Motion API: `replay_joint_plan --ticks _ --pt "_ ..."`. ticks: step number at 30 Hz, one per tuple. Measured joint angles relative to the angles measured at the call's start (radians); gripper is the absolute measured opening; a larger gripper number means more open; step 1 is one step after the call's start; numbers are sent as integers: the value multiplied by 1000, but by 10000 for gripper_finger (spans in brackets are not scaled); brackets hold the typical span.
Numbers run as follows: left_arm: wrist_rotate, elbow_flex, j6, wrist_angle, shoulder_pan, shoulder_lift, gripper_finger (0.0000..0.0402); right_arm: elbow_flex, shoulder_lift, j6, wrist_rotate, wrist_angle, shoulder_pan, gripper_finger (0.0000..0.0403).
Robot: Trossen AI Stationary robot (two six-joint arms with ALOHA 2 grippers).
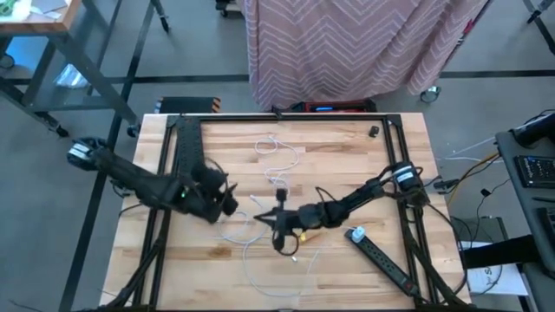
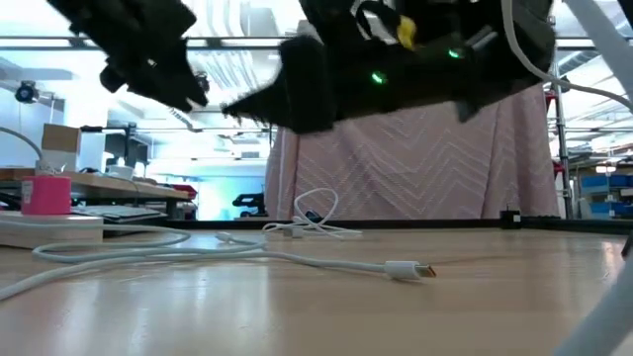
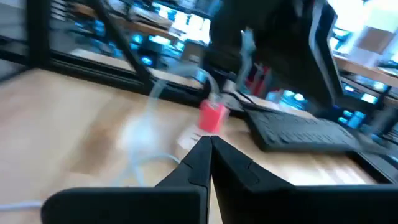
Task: Insert USB
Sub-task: Insert the white USB cable into the black charger adapter
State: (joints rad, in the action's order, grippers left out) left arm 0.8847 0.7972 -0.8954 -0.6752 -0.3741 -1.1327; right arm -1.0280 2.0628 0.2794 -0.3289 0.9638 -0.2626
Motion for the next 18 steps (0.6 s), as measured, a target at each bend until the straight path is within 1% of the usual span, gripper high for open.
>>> replay_joint_plan --ticks 3,7,8,10,13,15,16,18 --pt "-1 13 34 29 38 27 220 31 -8 4 -40 -17 -27 0" --pt "-11 14 70 60 27 56 235 50 -53 16 -71 0 -57 0" --pt "-12 12 94 70 20 58 239 50 -57 15 -70 2 -59 0" --pt "-10 7 146 110 4 63 245 49 -56 -13 -34 -4 -59 5" --pt "-9 4 228 215 4 66 251 33 -49 -113 48 -23 -60 27" --pt "-23 4 272 257 23 66 253 24 -48 -189 70 -42 -57 50" --pt "-47 4 293 279 40 63 253 18 -48 -251 70 -52 -56 63" --pt "-92 4 316 285 74 60 253 11 -47 -434 74 -91 -55 87"
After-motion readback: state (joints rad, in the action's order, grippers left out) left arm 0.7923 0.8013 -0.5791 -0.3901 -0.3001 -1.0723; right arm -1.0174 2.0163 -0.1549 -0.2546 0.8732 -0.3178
